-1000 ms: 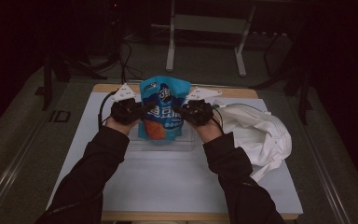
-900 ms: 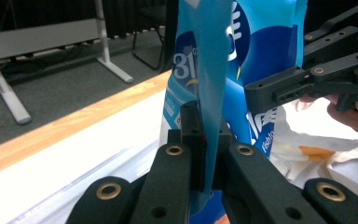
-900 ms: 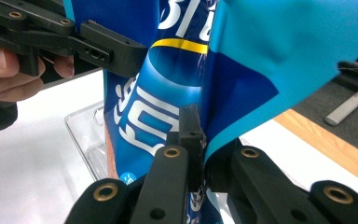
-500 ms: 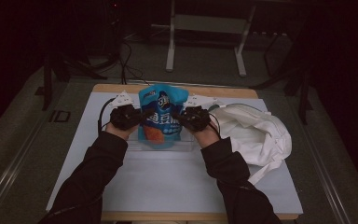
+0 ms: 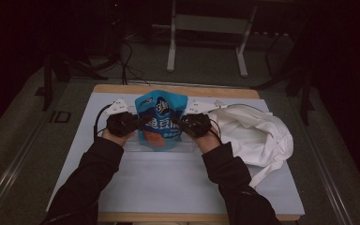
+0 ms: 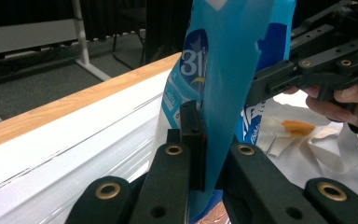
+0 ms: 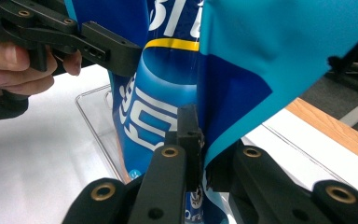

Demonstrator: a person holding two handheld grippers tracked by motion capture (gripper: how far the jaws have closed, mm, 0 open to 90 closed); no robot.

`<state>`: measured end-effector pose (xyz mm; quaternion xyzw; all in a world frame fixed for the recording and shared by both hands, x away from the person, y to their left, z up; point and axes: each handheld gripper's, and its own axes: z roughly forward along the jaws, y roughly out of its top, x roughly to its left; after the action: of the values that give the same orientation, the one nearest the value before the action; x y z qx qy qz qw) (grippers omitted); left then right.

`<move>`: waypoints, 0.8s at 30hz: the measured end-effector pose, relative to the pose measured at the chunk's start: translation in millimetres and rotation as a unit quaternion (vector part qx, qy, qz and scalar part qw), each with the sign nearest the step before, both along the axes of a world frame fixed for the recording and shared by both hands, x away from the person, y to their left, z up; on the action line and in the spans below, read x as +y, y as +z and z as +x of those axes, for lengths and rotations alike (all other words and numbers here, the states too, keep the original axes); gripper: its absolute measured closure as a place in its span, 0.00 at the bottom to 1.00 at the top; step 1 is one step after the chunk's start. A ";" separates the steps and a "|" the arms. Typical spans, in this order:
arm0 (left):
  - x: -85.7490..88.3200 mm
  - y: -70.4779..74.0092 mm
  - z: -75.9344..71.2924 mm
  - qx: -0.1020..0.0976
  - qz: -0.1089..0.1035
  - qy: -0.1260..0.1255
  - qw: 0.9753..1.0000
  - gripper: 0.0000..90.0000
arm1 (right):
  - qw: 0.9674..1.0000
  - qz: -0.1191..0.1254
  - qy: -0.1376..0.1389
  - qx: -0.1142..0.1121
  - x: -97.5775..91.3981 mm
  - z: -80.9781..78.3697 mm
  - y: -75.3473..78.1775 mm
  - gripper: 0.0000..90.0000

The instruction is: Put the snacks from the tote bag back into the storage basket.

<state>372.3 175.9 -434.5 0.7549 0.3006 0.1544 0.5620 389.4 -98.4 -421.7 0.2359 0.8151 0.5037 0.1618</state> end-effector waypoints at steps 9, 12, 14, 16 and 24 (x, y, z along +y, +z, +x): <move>-1.9 2.0 3.0 0.009 -0.003 0.003 1.000 0.94 | 1.000 0.006 0.001 0.010 -2.5 2.8 0.4 0.87; -2.3 -0.1 1.1 0.007 -0.004 0.008 1.000 0.88 | 1.000 0.013 0.002 0.014 -5.1 4.9 0.0 0.80; -2.7 -1.5 0.2 0.007 0.002 0.016 1.000 0.81 | 1.000 0.018 0.004 0.018 -6.9 5.6 -0.7 0.76; -2.0 -1.8 -0.4 0.010 0.003 0.023 1.000 0.72 | 1.000 0.019 0.006 0.018 -8.1 5.3 -0.8 0.69; -2.4 -0.9 -0.8 0.009 0.004 0.031 0.999 0.25 | 0.999 0.027 0.007 0.022 -11.1 5.9 -1.3 0.33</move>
<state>371.6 173.5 -435.5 0.7489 0.3284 0.1662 0.5511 395.3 -109.5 -423.1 0.2454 0.8063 0.5212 0.1343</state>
